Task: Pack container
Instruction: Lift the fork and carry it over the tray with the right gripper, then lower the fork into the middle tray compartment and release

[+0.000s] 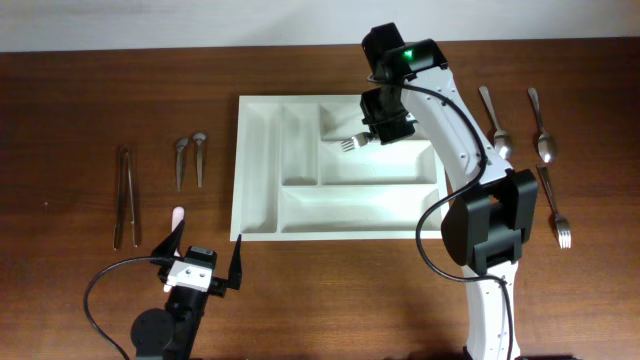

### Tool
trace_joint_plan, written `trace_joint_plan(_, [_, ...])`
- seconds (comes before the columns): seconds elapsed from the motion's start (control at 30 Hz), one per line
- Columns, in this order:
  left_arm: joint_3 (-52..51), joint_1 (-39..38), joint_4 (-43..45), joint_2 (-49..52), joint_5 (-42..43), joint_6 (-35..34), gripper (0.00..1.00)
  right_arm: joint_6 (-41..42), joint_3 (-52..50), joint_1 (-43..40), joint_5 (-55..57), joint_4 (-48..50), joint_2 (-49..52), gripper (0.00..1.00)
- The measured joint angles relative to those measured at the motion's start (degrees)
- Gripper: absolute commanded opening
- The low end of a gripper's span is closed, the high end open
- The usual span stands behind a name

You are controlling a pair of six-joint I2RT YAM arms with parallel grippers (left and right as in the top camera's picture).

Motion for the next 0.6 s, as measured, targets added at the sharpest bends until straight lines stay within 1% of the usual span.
trace_joint_plan(0.37, [0.0,0.0,0.0,0.0,0.0,0.0,0.99,8.3,0.0,-0.3,-2.0,-1.4,0.0,0.05])
trace_joint_plan(0.43, [0.0,0.0,0.0,0.0,0.0,0.0,0.99,9.3,0.0,-0.3,-2.0,-2.4,0.0,0.07])
trace_joint_plan(0.6, [0.0,0.0,0.0,0.0,0.0,0.0,0.99,11.2,-1.7,-0.2,-1.7,-4.7,0.0,0.04])
